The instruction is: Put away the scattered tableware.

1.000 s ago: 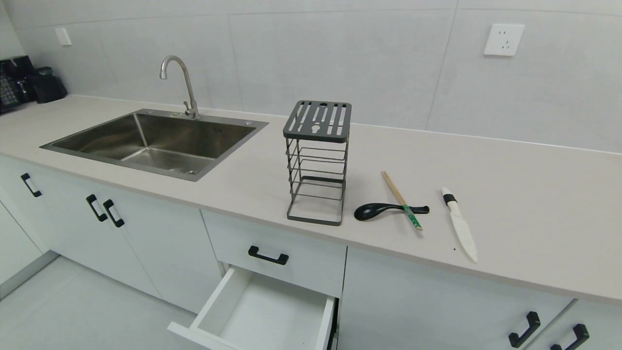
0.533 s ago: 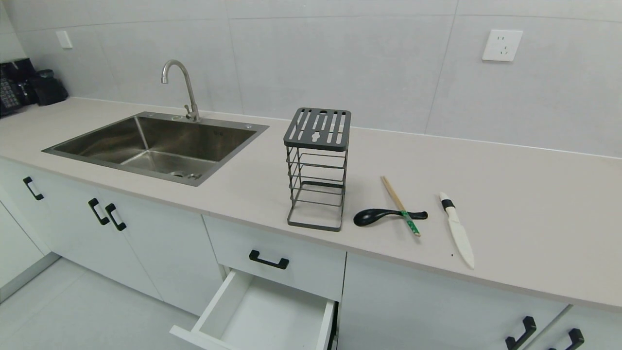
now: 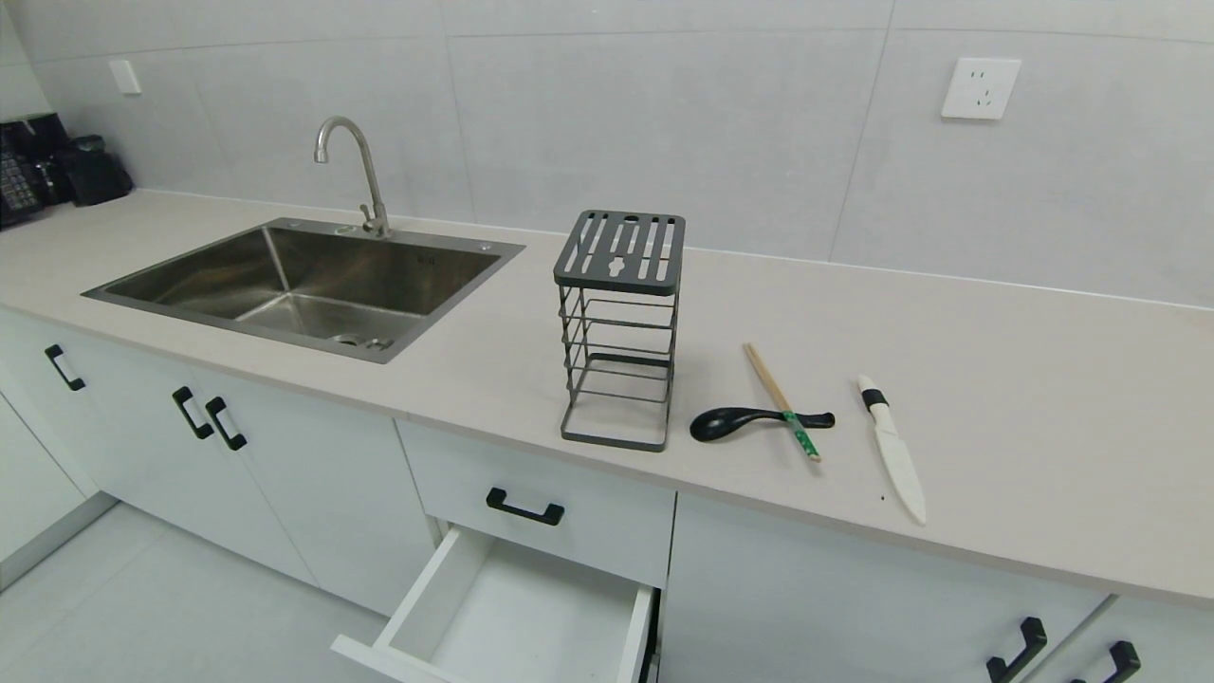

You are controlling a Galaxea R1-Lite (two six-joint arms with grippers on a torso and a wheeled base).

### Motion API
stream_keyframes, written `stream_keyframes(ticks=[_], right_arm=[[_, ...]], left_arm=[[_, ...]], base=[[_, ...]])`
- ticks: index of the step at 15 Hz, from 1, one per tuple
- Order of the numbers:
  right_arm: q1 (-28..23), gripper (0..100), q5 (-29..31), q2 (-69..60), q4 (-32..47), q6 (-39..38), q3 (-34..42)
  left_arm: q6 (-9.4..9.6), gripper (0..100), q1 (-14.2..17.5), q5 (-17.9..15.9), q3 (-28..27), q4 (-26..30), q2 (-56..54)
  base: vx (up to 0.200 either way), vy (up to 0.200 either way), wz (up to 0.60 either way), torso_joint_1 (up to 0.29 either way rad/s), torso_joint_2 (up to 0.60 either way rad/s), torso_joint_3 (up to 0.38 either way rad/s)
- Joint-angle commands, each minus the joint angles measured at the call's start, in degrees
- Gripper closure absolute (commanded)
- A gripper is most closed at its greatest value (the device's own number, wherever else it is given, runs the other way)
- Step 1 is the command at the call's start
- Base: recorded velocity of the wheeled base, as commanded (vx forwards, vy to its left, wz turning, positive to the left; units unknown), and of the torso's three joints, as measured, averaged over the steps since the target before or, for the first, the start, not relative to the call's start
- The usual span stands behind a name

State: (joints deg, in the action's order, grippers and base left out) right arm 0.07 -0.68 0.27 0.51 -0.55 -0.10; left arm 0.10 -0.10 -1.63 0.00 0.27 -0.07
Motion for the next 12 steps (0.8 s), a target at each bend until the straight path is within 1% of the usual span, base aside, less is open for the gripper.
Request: stream_keyframes(ticks=[1,2,3,4,5,6,7,8,9,10,11,12], right_arm=[[0.01,0,-0.81,0.08,0.02,0.11,0.01],[0.01,0,-0.64,0.08,-1.04,-0.24,0.10],[-0.16,0,-0.64,0.08,-6.66,-0.68,-1.84],[-0.60,0,-0.64,0.79,-11.15,-0.33,-6.76],[-1.13,0,-1.34,4.13,-9.83,0.37,-11.68],[-0.51,0,-3.27,7.38,-7.98,0.90,-14.14],[-0.34,0,-6.79,11.60,-6.05,1.08,-15.81],[-0.25,0,-11.80,18.54,-4.38,1.25,-17.74],[-0.25,0,-14.43,24.69,-4.12,2.57,-19.15],[-0.16,0,-16.02,32.16,-4.29,4.94,-21.08],[0.37,0,-16.37,38.58,-4.47,7.14,-23.37],[1.42,0,-16.37,42.45,-4.47,8.46,-25.04]], left_arm=[[-0.01,0,0.01,-0.04,0.00,0.00,0.07],[-0.01,0,0.01,-0.04,0.00,0.00,0.07],[-0.01,0,0.01,-0.04,0.00,0.00,0.07],[-0.01,0,0.01,-0.04,0.00,-0.09,0.07],[-0.01,0,0.01,-0.04,0.00,-0.09,0.07],[-0.01,0,0.01,-0.04,0.00,-0.09,0.07],[-0.01,0,0.01,-0.04,0.00,-0.09,0.07],[-0.01,0,0.01,-0.04,0.00,-0.09,0.07],[-0.01,0,0.01,-0.04,0.00,-0.09,0.07],[-0.01,0,0.01,-0.04,0.00,-0.09,0.07],[-0.01,0,0.01,-0.04,0.00,-0.09,0.07],[-0.01,0,0.01,-0.04,0.00,-0.09,0.07]], base=[[0.000,0.000,0.00,0.000,0.00,0.000],[0.000,0.000,0.00,0.000,0.00,0.000],[0.000,0.000,0.00,0.000,0.00,0.000],[0.000,0.000,0.00,0.000,0.00,0.000],[0.000,0.000,0.00,0.000,0.00,0.000],[0.000,0.000,0.00,0.000,0.00,0.000],[0.000,0.000,0.00,0.000,0.00,0.000],[0.000,0.000,0.00,0.000,0.00,0.000],[0.000,0.000,0.00,0.000,0.00,0.000],[0.000,0.000,0.00,0.000,0.00,0.000],[0.000,0.000,0.00,0.000,0.00,0.000],[0.000,0.000,0.00,0.000,0.00,0.000]])
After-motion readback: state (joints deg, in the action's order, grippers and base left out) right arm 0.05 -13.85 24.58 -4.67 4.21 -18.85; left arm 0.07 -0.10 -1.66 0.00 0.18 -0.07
